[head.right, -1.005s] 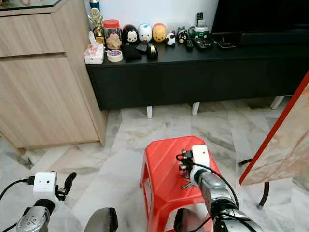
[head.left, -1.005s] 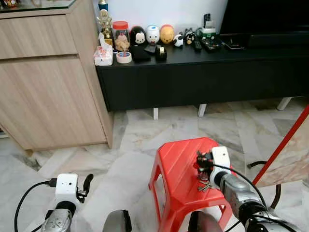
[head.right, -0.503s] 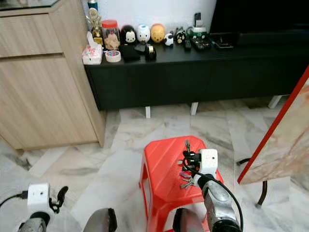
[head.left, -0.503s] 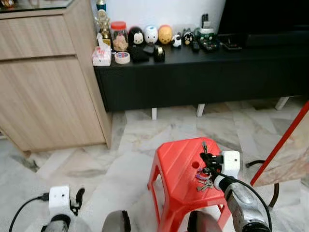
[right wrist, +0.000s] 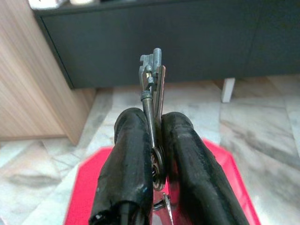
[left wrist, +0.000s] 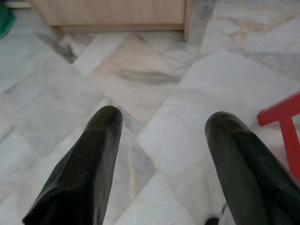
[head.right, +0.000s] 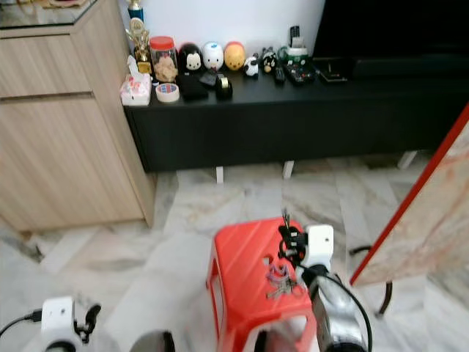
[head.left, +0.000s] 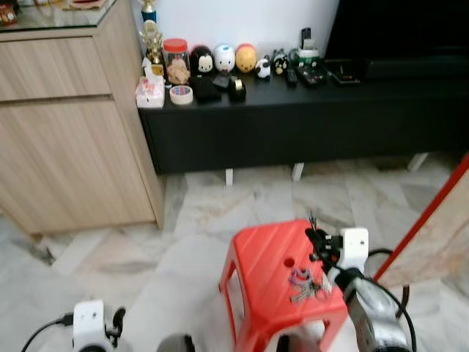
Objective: Hang keys on a hook
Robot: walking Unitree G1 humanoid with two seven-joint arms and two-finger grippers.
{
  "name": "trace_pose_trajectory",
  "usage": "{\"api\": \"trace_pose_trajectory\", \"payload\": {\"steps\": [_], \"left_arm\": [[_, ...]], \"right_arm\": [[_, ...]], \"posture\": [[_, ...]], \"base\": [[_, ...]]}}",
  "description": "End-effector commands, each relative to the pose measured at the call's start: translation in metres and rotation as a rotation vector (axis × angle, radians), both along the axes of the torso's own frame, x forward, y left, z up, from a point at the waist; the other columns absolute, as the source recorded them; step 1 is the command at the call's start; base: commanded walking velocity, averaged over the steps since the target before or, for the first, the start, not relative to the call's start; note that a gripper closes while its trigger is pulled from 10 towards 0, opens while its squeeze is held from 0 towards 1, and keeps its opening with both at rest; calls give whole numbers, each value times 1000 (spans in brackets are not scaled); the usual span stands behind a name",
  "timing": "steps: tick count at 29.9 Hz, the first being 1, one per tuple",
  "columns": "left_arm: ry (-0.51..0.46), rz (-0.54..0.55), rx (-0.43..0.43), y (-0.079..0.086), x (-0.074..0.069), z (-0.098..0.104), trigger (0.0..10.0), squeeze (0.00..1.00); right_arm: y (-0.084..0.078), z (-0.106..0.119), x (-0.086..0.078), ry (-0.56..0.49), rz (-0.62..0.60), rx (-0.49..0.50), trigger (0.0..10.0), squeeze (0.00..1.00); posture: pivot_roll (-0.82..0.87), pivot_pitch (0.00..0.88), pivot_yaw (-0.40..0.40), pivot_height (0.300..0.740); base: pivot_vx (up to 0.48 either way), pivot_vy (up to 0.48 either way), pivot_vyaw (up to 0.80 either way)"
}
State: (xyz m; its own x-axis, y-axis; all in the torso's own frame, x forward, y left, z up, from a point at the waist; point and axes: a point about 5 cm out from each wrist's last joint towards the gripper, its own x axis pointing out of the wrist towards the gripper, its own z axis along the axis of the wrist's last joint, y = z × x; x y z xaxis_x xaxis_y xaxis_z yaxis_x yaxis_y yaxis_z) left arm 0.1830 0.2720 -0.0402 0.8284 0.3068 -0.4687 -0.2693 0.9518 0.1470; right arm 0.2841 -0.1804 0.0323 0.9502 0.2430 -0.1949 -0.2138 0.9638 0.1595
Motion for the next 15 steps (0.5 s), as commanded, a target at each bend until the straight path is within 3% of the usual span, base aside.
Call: {"api": "trace_pose_trajectory", "payload": {"steps": [1, 6, 15], "left_arm": [[25, 21, -5, 1, -8, -5, 10000, 0], [67, 26, -17, 0, -18, -13, 10000, 0], [98, -20, -16, -5, -23, -18, 10000, 0]], "right_arm": [[1, 3, 0, -7, 9, 4, 10000, 0], [1, 3, -3, 9, 10, -1, 10000, 0], [2, 4, -2, 18, 21, -6, 10000, 0]], "posture": [[83, 0, -64, 729], [85, 0, -64, 740], [85, 0, -68, 740]], "base": [[0, 0, 0], [0, 0, 0], [0, 0, 0]]}}
